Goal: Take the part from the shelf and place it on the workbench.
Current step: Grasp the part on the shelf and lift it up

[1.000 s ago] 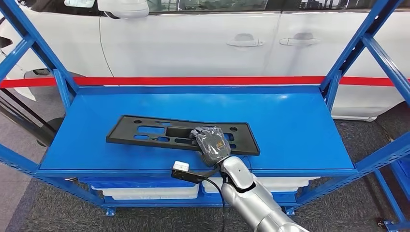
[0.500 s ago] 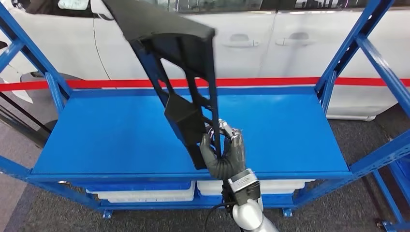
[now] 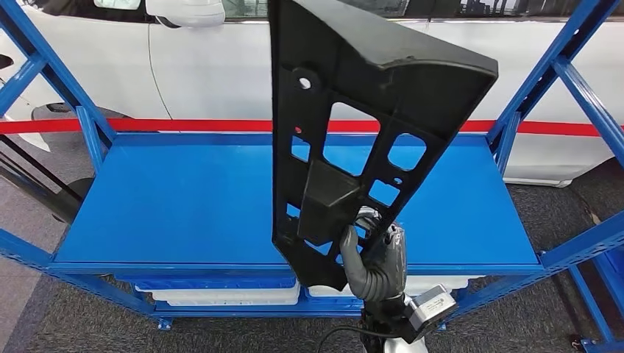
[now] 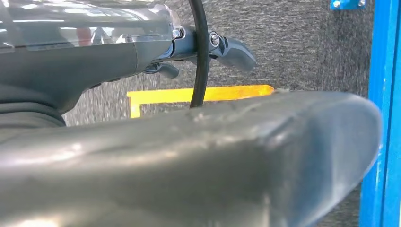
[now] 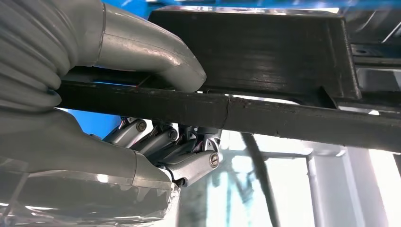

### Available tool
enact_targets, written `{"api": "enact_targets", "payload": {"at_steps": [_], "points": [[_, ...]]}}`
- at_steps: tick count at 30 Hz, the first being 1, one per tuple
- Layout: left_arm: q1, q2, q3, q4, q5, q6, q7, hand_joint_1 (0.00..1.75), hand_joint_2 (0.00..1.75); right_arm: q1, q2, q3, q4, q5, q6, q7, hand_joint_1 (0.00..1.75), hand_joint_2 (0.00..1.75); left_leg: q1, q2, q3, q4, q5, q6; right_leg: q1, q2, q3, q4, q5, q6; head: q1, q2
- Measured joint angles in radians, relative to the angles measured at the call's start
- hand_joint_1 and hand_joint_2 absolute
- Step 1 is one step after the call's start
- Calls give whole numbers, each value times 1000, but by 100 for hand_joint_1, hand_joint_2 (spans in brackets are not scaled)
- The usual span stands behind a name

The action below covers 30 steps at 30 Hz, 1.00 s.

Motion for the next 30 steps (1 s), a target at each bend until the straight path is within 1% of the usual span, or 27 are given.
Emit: {"api": "enact_targets", "payload": {"at_steps": [1,3,4,5,6,7,8,9,10,11,12,13,14,15,16,17,18,20,21,22,24,25,26,27,28,29,30], "points": [[0,-1,2,0,2,1,0,0,0,5,0,-3,0,0,-1,0,175,175,0,-1,1,1,-1,-1,-1,0,15,-31,17,0,0,0],[0,-6,7,0,8,3,0,0,0,23,-1,-13,1,-1,-5,-3,175,175,1,-3,3,5,-6,-7,-5,-2,64,-131,67,1,0,0],[0,-10,16,0,15,8,2,0,0,52,-1,-26,6,6,-5,-13,175,175,1,-5,4,8,-11,-16,-4,-1,90,-186,86,-6,0,0],[1,-14,24,0,20,11,5,0,0,83,-1,-38,12,15,-2,-24,175,175,1,-5,2,17,-21,-27,-3,-1,105,-217,92,-17,0,0],[1,-19,31,0,24,15,7,0,0,113,-1,-50,17,23,2,-35,175,175,1,-6,-5,37,-38,-37,-2,-1,112,-233,90,-29,0,0],[0,-23,39,0,28,18,9,0,0,142,-1,-61,23,33,6,-46,175,175,0,-6,-23,79,-66,-47,0,0,116,-240,86,-41,0,0],[0,-25,41,0,28,17,10,0,0,152,0,-65,25,36,8,-48,175,175,1,-5,-50,142,-101,-50,0,-1,118,-242,86,-48,0,0],[1,-25,43,0,28,17,11,0,0,158,0,-68,27,39,8,-49,175,175,1,-5,-84,212,-133,-52,3,-2,118,-241,85,-51,0,0],[1,-26,46,0,28,17,11,0,0,163,0,-70,29,42,8,-49,175,175,0,-5,-114,274,-155,-52,6,-2,118,-241,84,-53,0,0],[2,-26,49,0,28,17,12,0,0,169,0,-72,30,44,8,-49,175,175,-1,-5,-130,303,-156,-50,9,-1,119,-240,84,-55,0,0],[3,-26,52,0,28,17,12,0,0,173,0,-74,31,46,8,-49,175,175,-2,-5,-126,292,-138,-45,13,-1,120,-239,83,-56,0,0],[3,-26,53,0,28,17,12,0,0,176,0,-76,31,49,8,-50,175,175,-5,-5,-103,243,-105,-37,17,0,122,-238,83,-57,0,0],[3,-26,55,0,29,17,13,0,0,179,2,-78,31,52,8,-51,175,175,-10,-6,-69,171,-68,-25,19,1,124,-238,84,-58,0,0],[1,-27,56,0,30,17,14,0,0,183,3,-79,31,54,8,-53,175,175,-15,-5,-37,104,-42,-13,22,2,125,-237,83,-57,0,0],[0,-27,57,0,32,19,16,0,0,188,5,-81,31,55,11,-58,175,175,-20,-5,-15,57,-25,-3,22,1,124,-236,84,-55,0,0],[0,-28,59,0,34,20,18,0,0,196,6,-83,31,52,17,-64,175,175,-25,-4,-4,33,-20,4,21,1,123,-236,84,-52,0,0],[1,-29,60,0,36,21,20,0,0,205,7,-85,31,45,25,-72,175,175,-27,-4,-2,27,-18,7,20,-1,122,-237,86,-47,0,0],[3,-34,63,0,39,23,21,0,0,226,8,-92,31,29,40,-87,175,175,-25,-3,-1,13,-5,11,19,-1,122,-237,84,-36,0,0],[4,-36,64,0,39,23,21,0,0,235,9,-95,31,24,44,-93,175,175,-21,-1,-1,3,3,15,19,-1,118,-224,68,-30,0,0],[4,-39,65,0,39,23,21,0,0,242,9,-98,30,21,46,-97,175,175,-17,1,-3,-5,12,17,18,0,107,-192,38,-24,0,0],[4,-43,68,0,39,24,22,0,0,253,9,-106,30,20,47,-102,175,175,-15,4,-14,-8,22,20,12,-1,66,-79,-44,-13,0,0],[4,-44,69,0,39,24,23,0,0,258,9,-110,30,21,48,-104,175,175,-15,5,-22,-5,25,19,8,-1,48,-24,-73,-8,0,0],[4,-46,71,0,39,23,24,0,0,262,9,-113,30,24,48,-105,175,175,-14,6,-31,-1,28,17,4,-1,43,7,-84,-3,0,0],[4,-48,72,0,38,22,26,0,0,266,9,-116,30,27,49,-106,175,175,-13,6,-39,5,31,15,0,-1,56,2,-74,1,0,0],[4,-50,74,0,37,21,27,0,0,268,9,-117,30,30,50,-107,175,175,-12,7,-47,10,33,12,-4,-2,86,-36,-52,5,0,0],[3,-52,75,0,36,19,28,0,0,269,10,-118,29,33,53,-107,175,175,-10,7,-55,18,34,9,-8,-2,131,-104,-27,8,0,0],[3,-54,76,0,34,17,30,0,0,270,10,-119,27,35,57,-108,175,175,-10,6,-63,25,35,4,-9,-1,170,-166,-9,9,0,0]]}}
